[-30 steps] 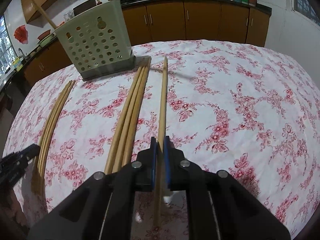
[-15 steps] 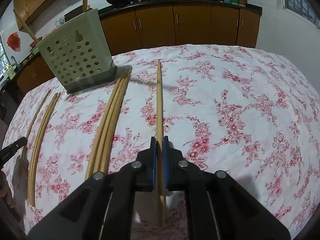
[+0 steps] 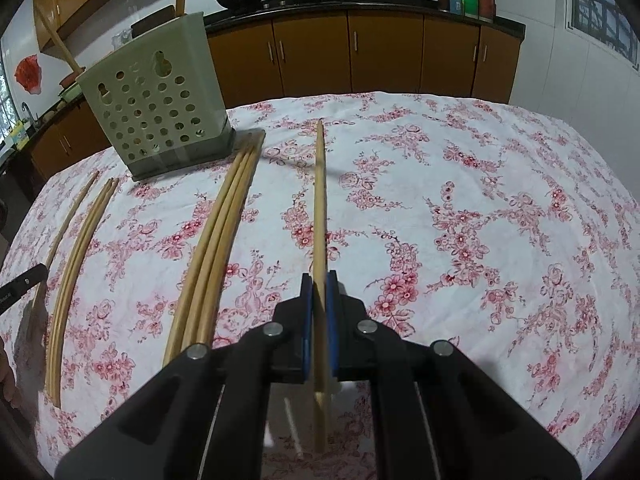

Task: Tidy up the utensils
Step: 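Lift the chopsticks with both tools and carry them to the green holder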

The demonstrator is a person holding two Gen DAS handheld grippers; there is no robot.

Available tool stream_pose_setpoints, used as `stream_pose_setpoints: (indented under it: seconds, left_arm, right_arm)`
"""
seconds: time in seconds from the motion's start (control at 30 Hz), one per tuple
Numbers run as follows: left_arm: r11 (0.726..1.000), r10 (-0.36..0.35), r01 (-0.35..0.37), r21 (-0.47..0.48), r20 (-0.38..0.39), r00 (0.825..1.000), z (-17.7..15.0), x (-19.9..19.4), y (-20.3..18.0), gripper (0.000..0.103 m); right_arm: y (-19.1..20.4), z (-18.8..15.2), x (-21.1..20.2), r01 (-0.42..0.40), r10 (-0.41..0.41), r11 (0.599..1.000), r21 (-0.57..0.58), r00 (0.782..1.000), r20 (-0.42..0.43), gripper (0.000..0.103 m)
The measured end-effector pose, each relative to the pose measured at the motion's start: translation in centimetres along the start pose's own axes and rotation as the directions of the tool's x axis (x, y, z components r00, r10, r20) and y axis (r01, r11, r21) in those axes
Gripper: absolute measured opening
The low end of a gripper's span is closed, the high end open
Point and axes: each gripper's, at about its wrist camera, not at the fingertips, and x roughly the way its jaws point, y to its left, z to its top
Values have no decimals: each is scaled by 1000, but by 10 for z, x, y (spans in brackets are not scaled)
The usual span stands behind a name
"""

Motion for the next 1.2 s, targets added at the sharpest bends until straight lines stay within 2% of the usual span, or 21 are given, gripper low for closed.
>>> stream_pose_setpoints:
  seconds: [0.4, 0.7, 1.0, 1.07, 1.2]
  left_arm:
    - [1000, -2, 2, -1, 0, 1000, 1, 0, 1, 9]
    - [999, 18, -18, 35, -3, 1000, -4, -4, -3, 9]
    - [999, 14, -14, 39, -5, 1000, -4, -4, -3, 8]
    - [1000, 9, -9, 30, -10, 1000, -3, -7, -2, 8]
    - [1000, -4, 3, 16, 45, 999, 7, -23, 1, 8]
  right_arm:
    - [0, -1, -2, 1, -1, 1000, -5, 1000, -1, 9]
    - [0, -6, -5, -4, 4, 1000, -16, 1000, -2, 9]
    - [-6, -5, -8, -31, 31, 999, 13, 1000, -2, 8]
    - [-8, -1, -17, -43, 43, 999, 29, 999, 27, 8]
    - [-10, 10, -41, -55, 52, 998, 27, 993, 107, 8]
